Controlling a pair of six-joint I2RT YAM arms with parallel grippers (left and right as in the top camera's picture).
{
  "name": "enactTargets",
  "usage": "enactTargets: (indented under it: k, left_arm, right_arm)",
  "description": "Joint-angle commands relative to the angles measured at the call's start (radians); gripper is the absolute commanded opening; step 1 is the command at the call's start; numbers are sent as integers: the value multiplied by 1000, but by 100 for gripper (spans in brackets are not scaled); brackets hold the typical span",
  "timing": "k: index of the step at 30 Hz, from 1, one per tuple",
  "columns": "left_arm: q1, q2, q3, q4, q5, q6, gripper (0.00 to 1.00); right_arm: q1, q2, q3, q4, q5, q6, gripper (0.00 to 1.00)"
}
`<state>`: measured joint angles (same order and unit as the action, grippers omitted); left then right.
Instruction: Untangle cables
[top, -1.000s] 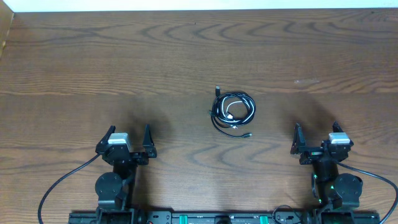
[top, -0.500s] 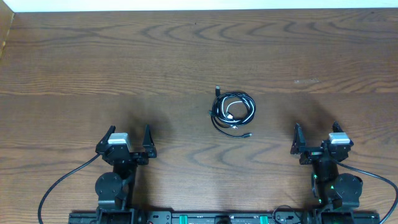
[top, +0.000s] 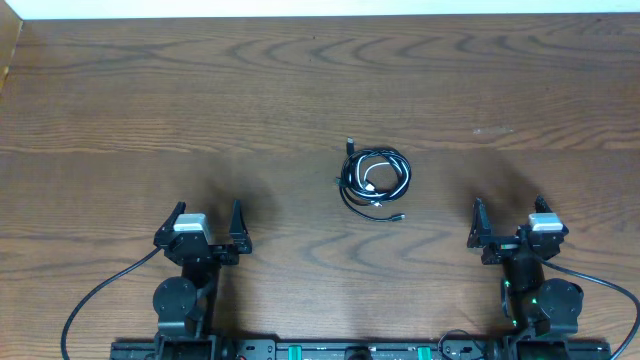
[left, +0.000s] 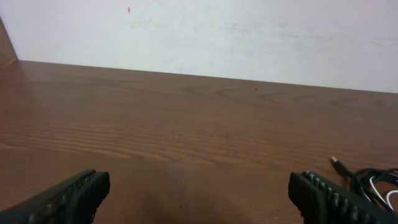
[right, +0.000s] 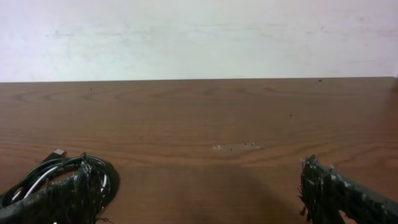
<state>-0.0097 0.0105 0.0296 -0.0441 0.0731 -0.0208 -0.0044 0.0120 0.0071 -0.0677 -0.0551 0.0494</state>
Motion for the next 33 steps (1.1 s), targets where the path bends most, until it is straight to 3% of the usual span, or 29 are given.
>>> enactTargets:
  k: [1,7,11,33]
  left_arm:
    - [-2,-6,-26,-18,21,17,99]
    - [-2,-6,-26,-18,18,18,99]
    - [-2,-6,-26,-23,-70,28,99]
    - [-2,-6,-26,-26,-70,28,99]
  right_arm:
    - [6,-3,-2,-4,3,13,99]
    - [6,-3,-2,-4,3,13,99]
    - [6,-3,-2,-4,3,13,99]
    - [6,-3,-2,-4,3,13,99]
